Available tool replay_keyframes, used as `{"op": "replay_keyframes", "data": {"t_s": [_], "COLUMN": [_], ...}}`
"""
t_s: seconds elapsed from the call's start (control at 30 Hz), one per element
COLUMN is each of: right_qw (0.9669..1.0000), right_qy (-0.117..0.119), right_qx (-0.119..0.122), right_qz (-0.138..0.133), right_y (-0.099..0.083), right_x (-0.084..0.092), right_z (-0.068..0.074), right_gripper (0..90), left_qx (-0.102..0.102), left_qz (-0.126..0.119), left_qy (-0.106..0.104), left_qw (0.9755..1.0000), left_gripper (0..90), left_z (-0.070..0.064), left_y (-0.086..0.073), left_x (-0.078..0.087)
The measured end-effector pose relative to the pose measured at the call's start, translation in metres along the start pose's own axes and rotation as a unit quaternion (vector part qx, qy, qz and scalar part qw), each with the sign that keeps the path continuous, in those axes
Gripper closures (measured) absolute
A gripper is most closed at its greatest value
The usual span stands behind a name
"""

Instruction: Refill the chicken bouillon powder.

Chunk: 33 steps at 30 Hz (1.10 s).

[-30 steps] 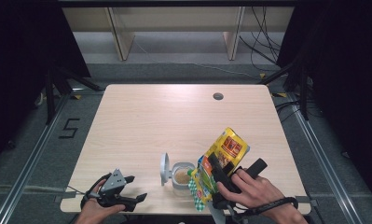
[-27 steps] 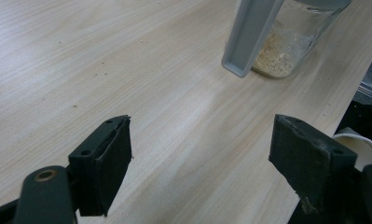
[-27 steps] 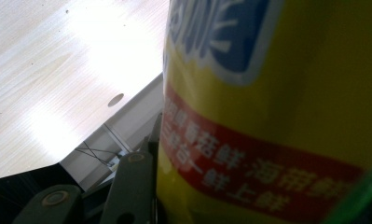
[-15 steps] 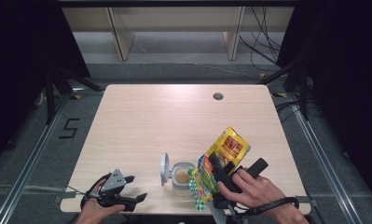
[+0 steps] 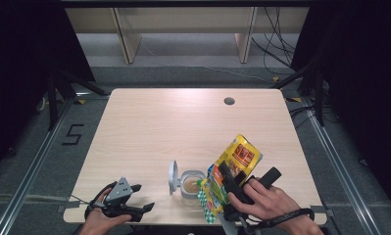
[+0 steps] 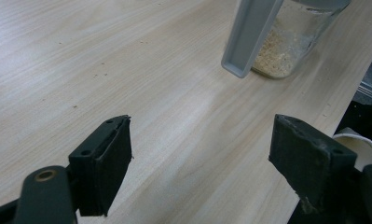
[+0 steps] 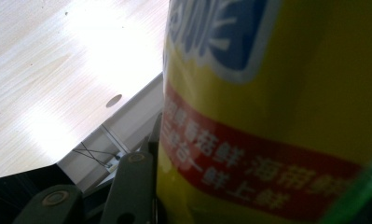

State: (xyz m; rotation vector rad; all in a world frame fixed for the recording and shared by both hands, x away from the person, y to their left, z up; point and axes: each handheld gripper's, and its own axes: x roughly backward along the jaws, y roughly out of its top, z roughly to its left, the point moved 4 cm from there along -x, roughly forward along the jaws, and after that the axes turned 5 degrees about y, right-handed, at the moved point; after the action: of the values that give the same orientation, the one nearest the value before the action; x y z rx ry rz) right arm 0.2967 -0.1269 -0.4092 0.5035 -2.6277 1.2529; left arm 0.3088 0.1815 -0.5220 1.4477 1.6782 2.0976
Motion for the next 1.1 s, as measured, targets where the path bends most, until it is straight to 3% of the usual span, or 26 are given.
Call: {"op": "replay_keyframes", "data": {"t_s": [0.13,0.17,0.2,0.73,0.77,0.8,1.1], "right_qw": [1.0000,1.0000,1.0000,0.9997,0.9997,0.9997,0.9997], "right_qy": [-0.005,-0.005,-0.004,-0.014,-0.015,-0.016,-0.013], "right_qx": [0.003,0.003,0.001,0.004,0.004,0.000,0.001], "right_qz": [-0.006,-0.006,-0.005,-0.019,-0.019,-0.018,-0.018], "right_y": [0.002,0.002,0.003,0.010,0.011,0.011,0.008], "right_x": [0.000,0.000,0.001,0.006,0.006,0.006,0.002], "right_z": [-0.002,-0.002,-0.002,-0.009,-0.009,-0.009,-0.009], "right_gripper": [63.4,63.4,63.4,63.5,63.5,63.5,63.6], "left_qx": [0.001,-0.011,0.001,0.002,-0.007,0.002,0.002], "left_qz": [0.000,0.009,0.000,0.000,0.006,-0.001,0.000], "left_qy": [0.001,0.006,0.000,0.000,0.004,0.001,0.001], "left_qw": [1.0000,0.9999,1.0000,1.0000,0.9999,1.0000,1.0000], "left_gripper": [20.2,20.2,20.3,20.2,20.1,20.1,20.2], "left_z": [0.000,0.003,0.000,0.000,0.002,0.000,0.000], "left_y": [0.000,-0.001,0.000,0.000,0.000,0.000,0.000], "left_x": [0.000,0.001,0.000,0.000,0.001,0.000,0.000]}}
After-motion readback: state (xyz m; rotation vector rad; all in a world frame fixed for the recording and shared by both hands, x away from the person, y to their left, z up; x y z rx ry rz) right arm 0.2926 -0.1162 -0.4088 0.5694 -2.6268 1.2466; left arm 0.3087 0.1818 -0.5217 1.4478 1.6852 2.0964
